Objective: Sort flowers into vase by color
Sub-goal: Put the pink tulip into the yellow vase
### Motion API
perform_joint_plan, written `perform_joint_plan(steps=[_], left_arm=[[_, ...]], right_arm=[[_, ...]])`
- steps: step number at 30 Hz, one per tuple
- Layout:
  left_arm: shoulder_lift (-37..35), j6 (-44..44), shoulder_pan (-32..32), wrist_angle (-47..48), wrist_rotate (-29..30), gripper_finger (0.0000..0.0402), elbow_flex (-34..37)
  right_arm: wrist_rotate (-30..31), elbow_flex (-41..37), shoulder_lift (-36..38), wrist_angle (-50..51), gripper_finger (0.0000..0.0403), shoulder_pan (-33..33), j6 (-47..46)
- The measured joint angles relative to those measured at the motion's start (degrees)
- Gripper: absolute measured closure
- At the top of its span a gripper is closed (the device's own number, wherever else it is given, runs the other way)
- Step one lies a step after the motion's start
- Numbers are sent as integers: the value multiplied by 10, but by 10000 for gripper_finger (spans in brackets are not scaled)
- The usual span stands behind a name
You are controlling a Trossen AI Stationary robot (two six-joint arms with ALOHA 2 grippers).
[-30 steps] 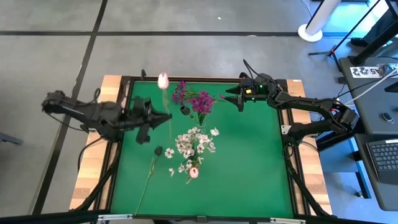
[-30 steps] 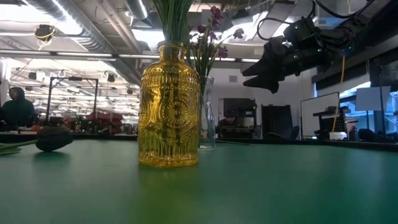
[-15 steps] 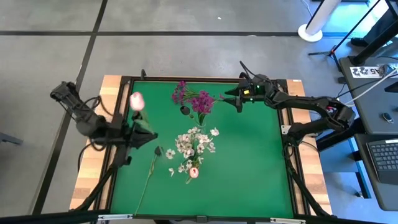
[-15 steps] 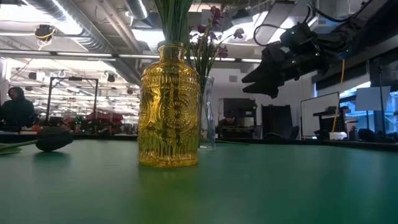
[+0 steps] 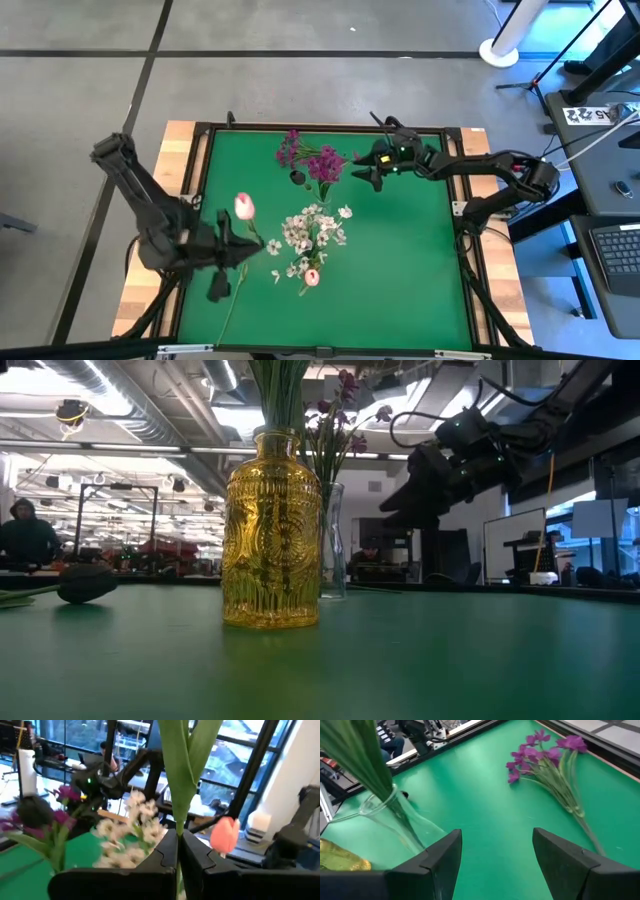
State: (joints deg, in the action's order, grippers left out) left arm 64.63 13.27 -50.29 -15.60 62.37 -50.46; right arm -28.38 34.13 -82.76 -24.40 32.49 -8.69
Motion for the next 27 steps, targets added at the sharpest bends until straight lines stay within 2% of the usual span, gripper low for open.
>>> perform_joint_plan(steps=[5, 14, 18, 22, 27], left_arm=[[92, -32, 0, -127, 12, 401, 0], [225, -179, 25, -393, 14, 401, 0], [253, -230, 47, -443, 14, 401, 0], [258, -244, 68, -452, 11, 401, 0], [258, -269, 85, -451, -2, 401, 0]], right_arm=[[4, 0, 0, -26, 162, -15, 0], [-4, 0, 0, -57, 162, -18, -30], [-33, 0, 0, -60, 162, -18, -44], [-72, 0, 0, -59, 162, -20, -50], [-77, 0, 0, -56, 162, -48, -51]])
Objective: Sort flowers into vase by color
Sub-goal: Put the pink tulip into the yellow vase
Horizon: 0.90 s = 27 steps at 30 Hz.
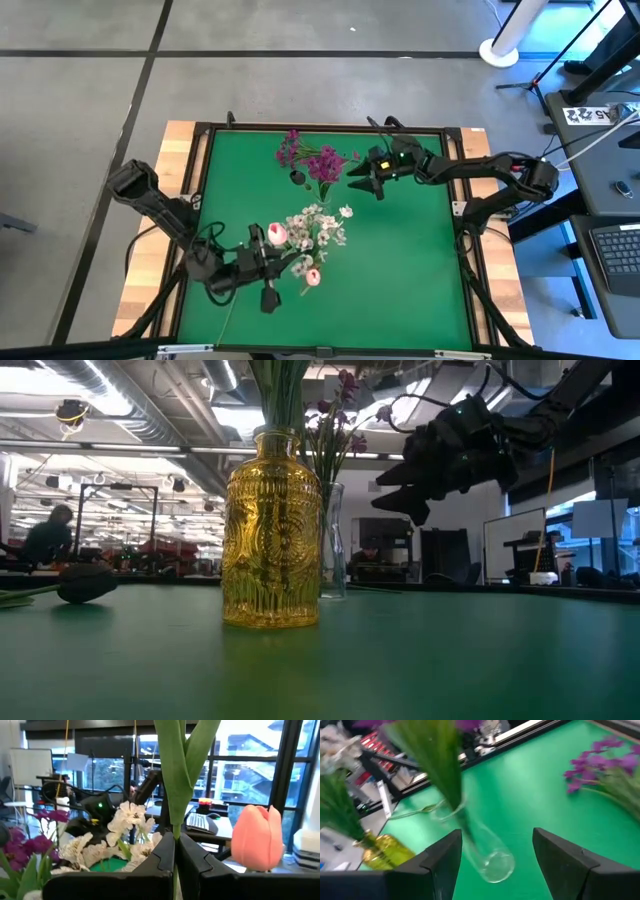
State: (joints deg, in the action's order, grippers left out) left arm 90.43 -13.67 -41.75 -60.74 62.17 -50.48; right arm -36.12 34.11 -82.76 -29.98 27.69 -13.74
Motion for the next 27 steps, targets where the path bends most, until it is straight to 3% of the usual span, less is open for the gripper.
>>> perform_joint_plan(steps=[16, 27], left_arm=[[0, -2, 20, 60, -2, 401, 0], [48, -8, 33, 15, -11, 401, -2]], right_arm=[[0, 0, 0, -34, 162, -105, 5], [-10, 0, 1, -21, 162, -166, 5]])
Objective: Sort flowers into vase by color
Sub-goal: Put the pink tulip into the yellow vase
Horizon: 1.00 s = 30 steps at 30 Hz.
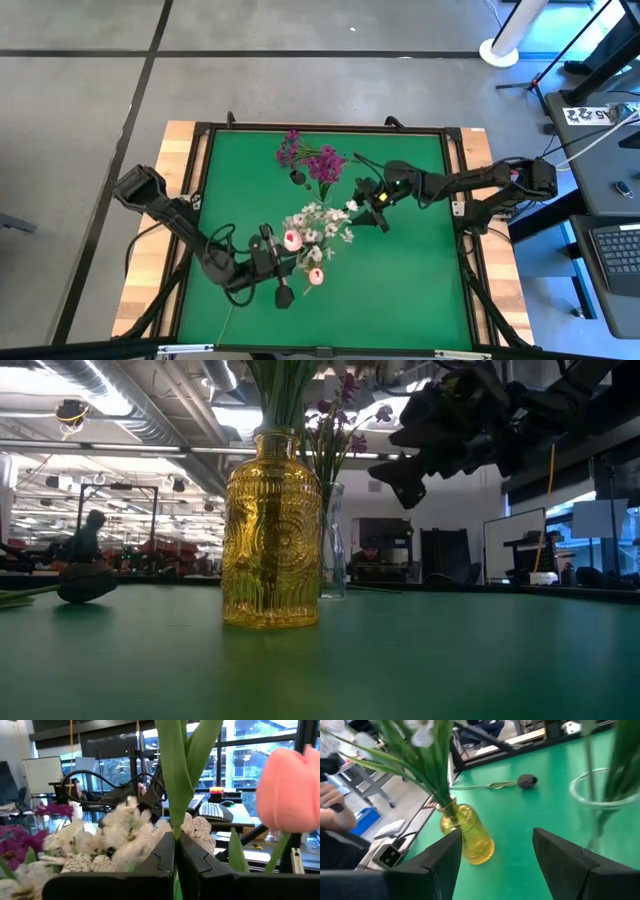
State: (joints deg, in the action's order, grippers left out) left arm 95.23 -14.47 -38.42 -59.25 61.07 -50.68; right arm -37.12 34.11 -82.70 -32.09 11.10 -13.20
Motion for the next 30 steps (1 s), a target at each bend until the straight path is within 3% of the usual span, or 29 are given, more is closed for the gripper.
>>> perform_joint_plan(steps=[7, 30], left_arm=[[2, -54, -10, -47, -2, 401, 2], [2, -52, -11, -58, -2, 401, 2]], right_arm=[[0, 0, 0, 5, 162, -23, 0], [6, 0, 0, 5, 162, -25, -7]])
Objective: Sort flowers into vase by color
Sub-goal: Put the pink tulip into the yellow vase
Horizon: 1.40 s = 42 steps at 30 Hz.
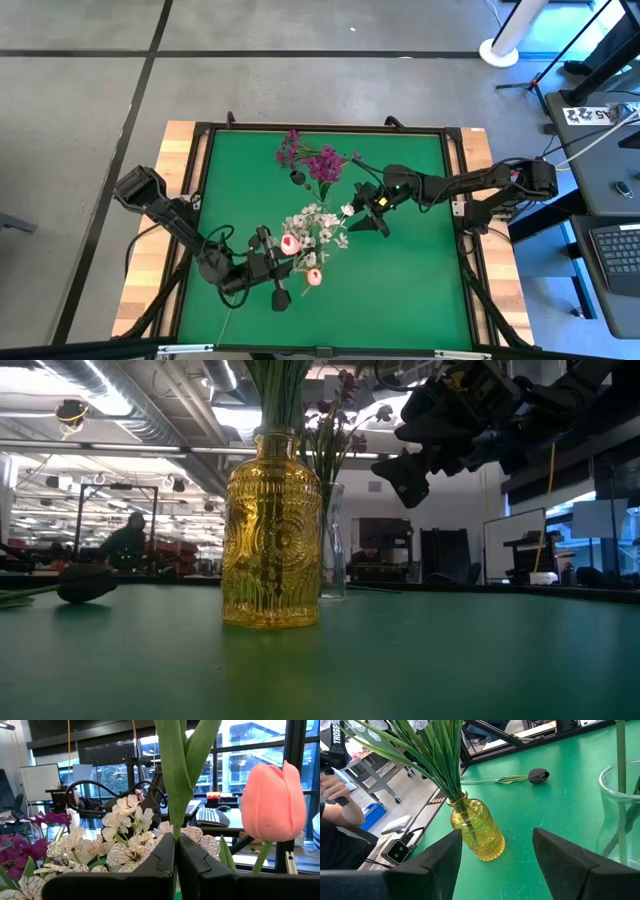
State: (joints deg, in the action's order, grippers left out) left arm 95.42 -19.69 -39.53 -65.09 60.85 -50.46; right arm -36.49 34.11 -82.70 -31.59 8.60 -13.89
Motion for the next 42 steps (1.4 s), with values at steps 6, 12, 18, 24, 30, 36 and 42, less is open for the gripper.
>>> perform_joint_plan(steps=[6, 12, 18, 24, 30, 36, 42], left_arm=[[0, 8, 0, -1, 0, 401, 0], [0, 14, 0, -2, 0, 401, 0], [0, 27, 0, -2, -1, 401, 0], [0, 36, 0, -1, -18, 401, 0], [0, 42, 0, -1, -20, 401, 0], [0, 46, 0, -1, -20, 401, 0], [-2, 29, 0, -3, -20, 401, 0]], right_arm=[[0, 0, 0, 0, 162, 0, -1], [0, 0, 0, 0, 162, 0, -9], [-23, 0, 3, 5, 162, 0, -13], [-53, 0, 6, 9, 162, -2, 41], [1, 0, 6, 30, 162, -33, 91], [58, 0, 6, 35, 162, -83, 114], [106, 0, 6, 30, 162, -114, 129]])
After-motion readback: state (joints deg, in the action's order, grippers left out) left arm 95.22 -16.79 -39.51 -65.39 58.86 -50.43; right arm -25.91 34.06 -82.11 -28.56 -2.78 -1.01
